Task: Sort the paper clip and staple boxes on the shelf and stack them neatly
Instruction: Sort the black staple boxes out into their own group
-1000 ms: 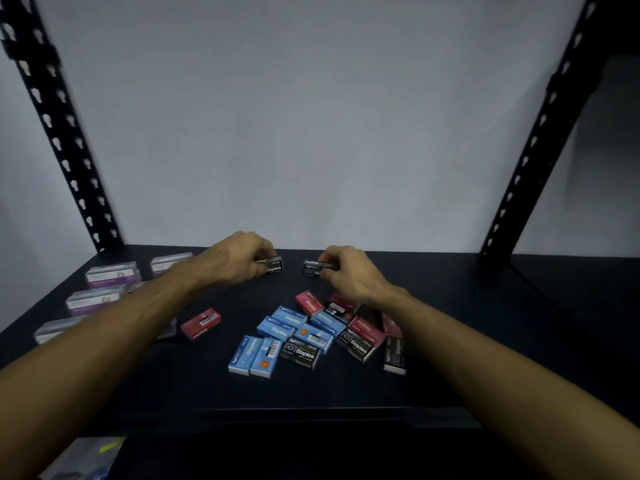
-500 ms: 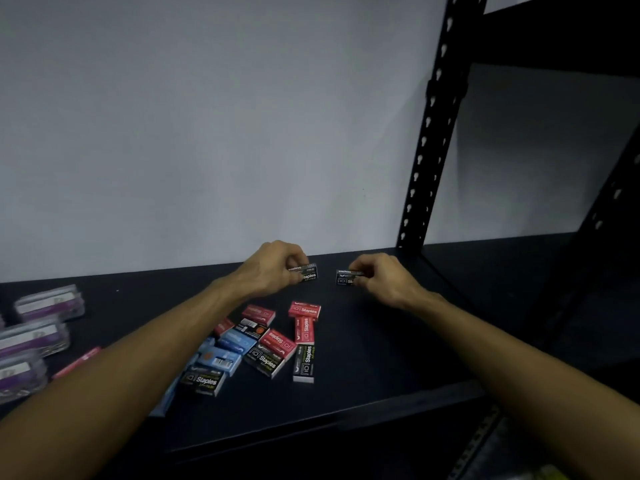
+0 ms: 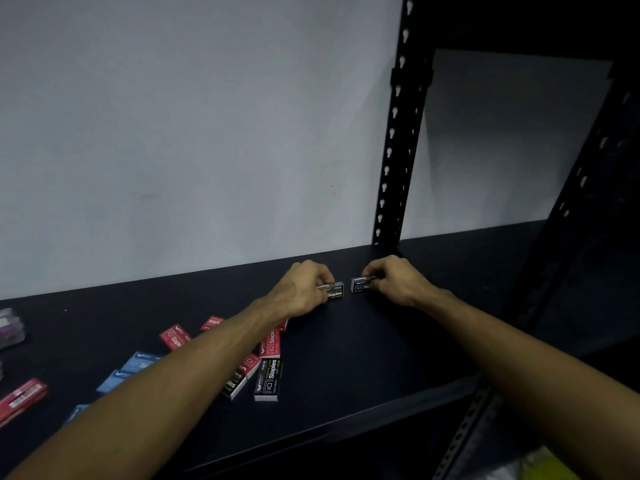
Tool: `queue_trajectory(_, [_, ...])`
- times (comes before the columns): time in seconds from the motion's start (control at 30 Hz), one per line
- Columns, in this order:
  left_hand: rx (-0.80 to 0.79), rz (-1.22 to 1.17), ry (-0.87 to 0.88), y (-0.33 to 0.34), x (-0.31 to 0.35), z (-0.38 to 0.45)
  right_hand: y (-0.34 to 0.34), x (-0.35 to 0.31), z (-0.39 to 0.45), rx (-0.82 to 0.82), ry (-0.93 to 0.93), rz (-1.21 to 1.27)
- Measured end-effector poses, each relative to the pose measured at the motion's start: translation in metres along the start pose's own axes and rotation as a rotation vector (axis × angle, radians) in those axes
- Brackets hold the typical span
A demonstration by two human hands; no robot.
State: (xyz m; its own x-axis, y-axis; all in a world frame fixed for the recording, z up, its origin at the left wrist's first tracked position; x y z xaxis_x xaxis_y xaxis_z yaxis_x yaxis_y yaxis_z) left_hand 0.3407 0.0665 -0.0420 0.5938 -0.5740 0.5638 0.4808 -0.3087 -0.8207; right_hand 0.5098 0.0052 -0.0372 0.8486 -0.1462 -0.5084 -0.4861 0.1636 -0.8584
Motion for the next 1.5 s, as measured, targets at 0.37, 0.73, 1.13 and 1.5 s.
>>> queue_trajectory(0.37, [0.033, -0.017, -0.006, 0.005, 0.002, 0.010, -0.007, 0.005, 0.003, -0.028, 0.033, -0.050])
queue_trajectory(0.73, [0.027, -0.026, -0.011, 0.004, -0.005, 0.010, -0.004, 0.011, 0.004, -0.009, 0.058, -0.035])
queue_trajectory(1.13, [0.091, -0.007, 0.004, -0.050, -0.025, -0.030, -0.010, -0.025, -0.014, 0.234, -0.012, -0.115])
queue_trajectory(1.5, [0.138, -0.012, -0.012, -0.108, -0.047, -0.111, 0.031, -0.125, -0.060, 0.176, -0.236, 0.003])
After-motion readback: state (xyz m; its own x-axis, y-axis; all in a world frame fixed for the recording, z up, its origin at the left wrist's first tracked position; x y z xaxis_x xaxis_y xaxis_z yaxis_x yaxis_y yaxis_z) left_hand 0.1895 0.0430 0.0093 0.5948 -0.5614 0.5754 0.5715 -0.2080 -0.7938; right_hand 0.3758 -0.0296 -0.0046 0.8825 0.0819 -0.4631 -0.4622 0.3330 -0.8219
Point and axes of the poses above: each hand's wrist, its own z-axis towards the middle knuckle, its own y-axis out of the palm, x = y × z, the point moved 8 cm from there along z, towards the middle knuckle, and after that the axes turned 1 degree about x, right-handed, at the moved point
